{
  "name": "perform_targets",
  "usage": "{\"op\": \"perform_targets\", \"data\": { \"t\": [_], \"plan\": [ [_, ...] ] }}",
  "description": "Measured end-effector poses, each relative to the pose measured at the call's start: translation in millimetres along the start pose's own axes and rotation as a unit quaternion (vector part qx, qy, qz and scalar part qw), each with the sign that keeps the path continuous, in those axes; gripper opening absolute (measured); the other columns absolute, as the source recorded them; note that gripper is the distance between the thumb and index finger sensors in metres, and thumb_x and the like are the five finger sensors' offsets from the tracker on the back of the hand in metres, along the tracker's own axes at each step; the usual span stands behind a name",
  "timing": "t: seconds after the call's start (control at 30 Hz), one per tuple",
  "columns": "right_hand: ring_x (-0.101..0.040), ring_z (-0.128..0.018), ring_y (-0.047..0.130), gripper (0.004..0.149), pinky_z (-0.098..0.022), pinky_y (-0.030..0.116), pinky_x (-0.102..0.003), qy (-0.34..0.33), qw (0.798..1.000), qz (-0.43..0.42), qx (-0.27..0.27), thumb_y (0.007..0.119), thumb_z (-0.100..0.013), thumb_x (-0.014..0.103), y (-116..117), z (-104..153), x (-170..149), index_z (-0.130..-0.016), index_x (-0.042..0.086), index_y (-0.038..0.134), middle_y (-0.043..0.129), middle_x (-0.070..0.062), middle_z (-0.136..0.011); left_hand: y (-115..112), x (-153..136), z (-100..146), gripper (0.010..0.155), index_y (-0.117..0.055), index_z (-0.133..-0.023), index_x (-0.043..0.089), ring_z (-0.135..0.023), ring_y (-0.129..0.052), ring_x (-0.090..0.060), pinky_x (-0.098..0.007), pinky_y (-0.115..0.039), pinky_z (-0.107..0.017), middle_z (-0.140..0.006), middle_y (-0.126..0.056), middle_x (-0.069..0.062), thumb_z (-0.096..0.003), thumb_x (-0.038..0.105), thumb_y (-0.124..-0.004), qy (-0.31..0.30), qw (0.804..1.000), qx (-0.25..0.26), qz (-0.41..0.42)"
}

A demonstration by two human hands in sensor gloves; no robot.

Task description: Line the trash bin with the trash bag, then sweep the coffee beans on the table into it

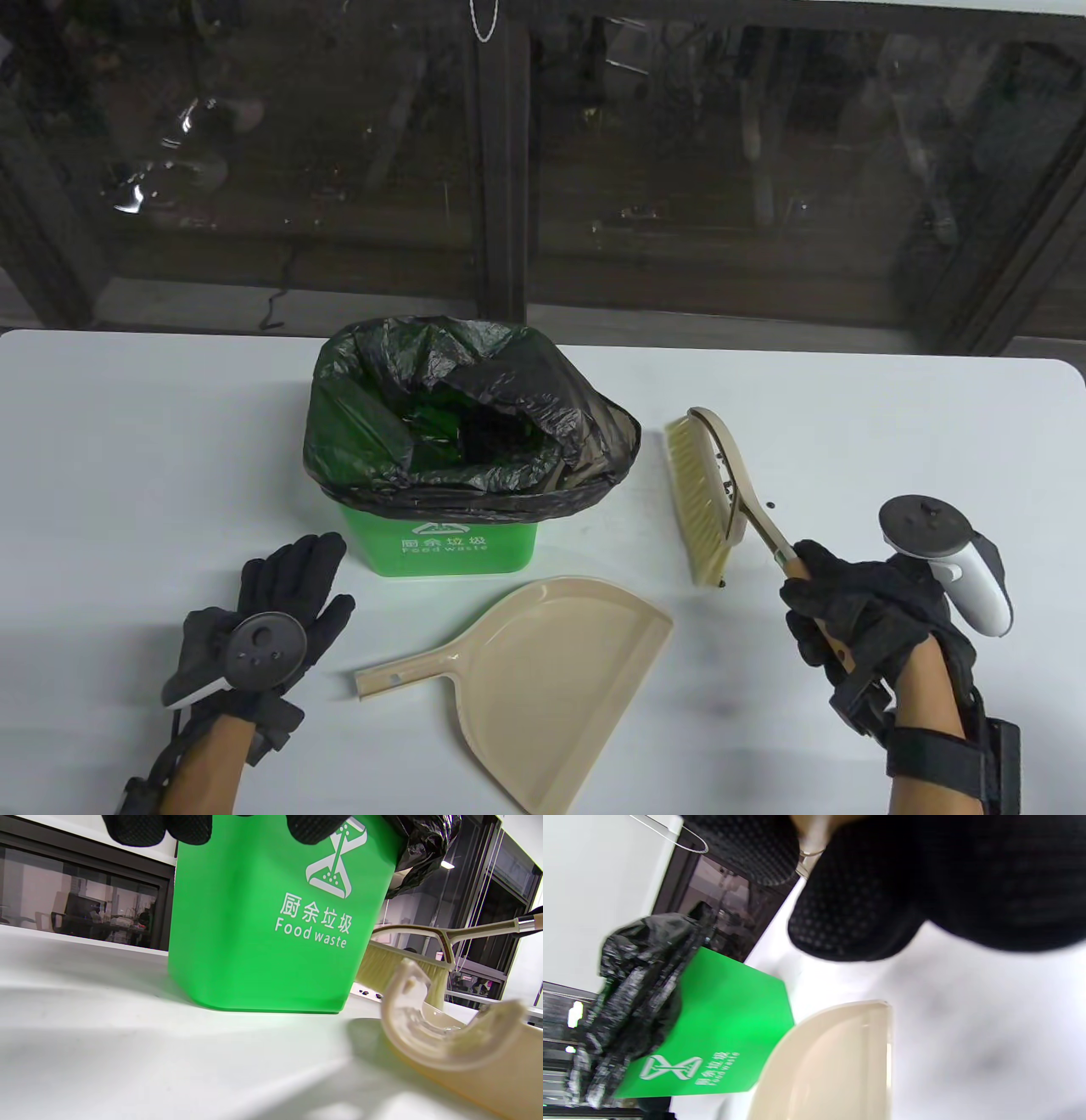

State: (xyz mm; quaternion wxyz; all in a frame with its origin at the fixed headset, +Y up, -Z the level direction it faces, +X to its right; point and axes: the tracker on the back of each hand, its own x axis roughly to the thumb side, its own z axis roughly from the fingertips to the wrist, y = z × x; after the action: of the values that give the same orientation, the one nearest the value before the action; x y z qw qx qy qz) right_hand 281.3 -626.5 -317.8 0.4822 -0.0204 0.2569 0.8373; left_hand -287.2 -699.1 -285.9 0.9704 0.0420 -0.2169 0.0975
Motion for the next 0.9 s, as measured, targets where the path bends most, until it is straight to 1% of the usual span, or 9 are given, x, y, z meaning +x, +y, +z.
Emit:
{"op": "perform_targets", "data": {
  "t": [0.13, 0.23, 0.33, 0.5, 0.63, 0.77, 0.9],
  "plan": [
    [-0.014, -0.026, 0.1, 0.07, -0.01, 0.092, -0.032, -0.052, 0.997, -0.06, -0.013, 0.071, -0.054, 0.027, 3.0, -7.0, 1.0, -0.103, -0.002, 0.03, 0.088, -0.02, -0.065, -0.3, -0.3, 0.1, 0.065, -0.023, -0.122, -0.003, -0.101, -0.045, -0.068, -0.078, -0.031, -0.068, -0.12, -0.033, -0.037, -0.0746, 0.032, -0.051, 0.001, 1.0, -0.001, 0.0],
    [-0.01, -0.028, 0.1, 0.07, -0.012, 0.092, -0.028, -0.094, 0.987, -0.125, -0.037, 0.068, -0.056, 0.029, 17.2, -24.9, -6.4, -0.104, -0.001, 0.026, 0.087, -0.016, -0.068, 0.1, -0.8, 0.6, 0.065, -0.023, -0.122, -0.003, -0.101, -0.045, -0.069, -0.078, -0.031, -0.068, -0.12, -0.033, -0.037, -0.0746, 0.032, -0.051, 0.002, 1.0, 0.0, 0.0],
    [-0.009, -0.029, 0.099, 0.07, -0.013, 0.092, -0.028, -0.109, 0.969, -0.209, -0.069, 0.067, -0.057, 0.029, 37.0, -45.5, -15.2, -0.103, -0.002, 0.024, 0.086, -0.016, -0.068, 0.7, -1.5, 1.2, 0.065, -0.023, -0.122, -0.003, -0.101, -0.045, -0.068, -0.078, -0.031, -0.068, -0.12, -0.033, -0.037, -0.0746, 0.032, -0.051, 0.002, 1.0, 0.003, 0.002],
    [-0.007, -0.031, 0.099, 0.07, -0.015, 0.093, -0.026, -0.102, 0.948, -0.28, -0.113, 0.063, -0.058, 0.03, 61.5, -71.4, -24.9, -0.102, -0.003, 0.02, 0.083, -0.014, -0.07, 0.5, -2.1, 0.8, 0.065, -0.023, -0.122, -0.003, -0.101, -0.045, -0.069, -0.078, -0.031, -0.068, -0.12, -0.033, -0.037, -0.0746, 0.032, -0.051, 0.001, 1.0, 0.005, 0.002],
    [-0.006, -0.032, 0.098, 0.07, -0.015, 0.093, -0.025, -0.092, 0.935, -0.315, -0.131, 0.062, -0.059, 0.03, 71.5, -83.1, -29.6, -0.102, -0.004, 0.018, 0.082, -0.013, -0.071, 0.8, -3.1, 1.1, 0.065, -0.022, -0.122, -0.003, -0.102, -0.045, -0.069, -0.078, -0.031, -0.068, -0.12, -0.033, -0.037, -0.0747, 0.032, -0.051, 0.003, 1.0, 0.007, 0.004],
    [-0.006, -0.033, 0.099, 0.069, -0.016, 0.093, -0.024, -0.084, 0.928, -0.332, -0.144, 0.06, -0.059, 0.03, 77.6, -86.6, -34.7, -0.101, -0.005, 0.017, 0.082, -0.013, -0.072, 1.0, -3.7, 1.1, 0.065, -0.023, -0.122, -0.003, -0.102, -0.045, -0.068, -0.078, -0.031, -0.068, -0.12, -0.033, -0.037, -0.0747, 0.032, -0.051, 0.004, 1.0, 0.01, 0.006],
    [-0.006, -0.031, 0.099, 0.069, -0.014, 0.094, -0.024, -0.062, 0.926, -0.34, -0.151, 0.058, -0.059, 0.03, 82.4, -83.2, -39.5, -0.1, -0.008, 0.017, 0.082, -0.014, -0.071, 0.7, -3.6, 1.1, 0.065, -0.023, -0.122, -0.003, -0.101, -0.045, -0.069, -0.078, -0.031, -0.068, -0.12, -0.033, -0.037, -0.0747, 0.032, -0.051, 0.003, 1.0, 0.009, 0.007]
  ]
}}
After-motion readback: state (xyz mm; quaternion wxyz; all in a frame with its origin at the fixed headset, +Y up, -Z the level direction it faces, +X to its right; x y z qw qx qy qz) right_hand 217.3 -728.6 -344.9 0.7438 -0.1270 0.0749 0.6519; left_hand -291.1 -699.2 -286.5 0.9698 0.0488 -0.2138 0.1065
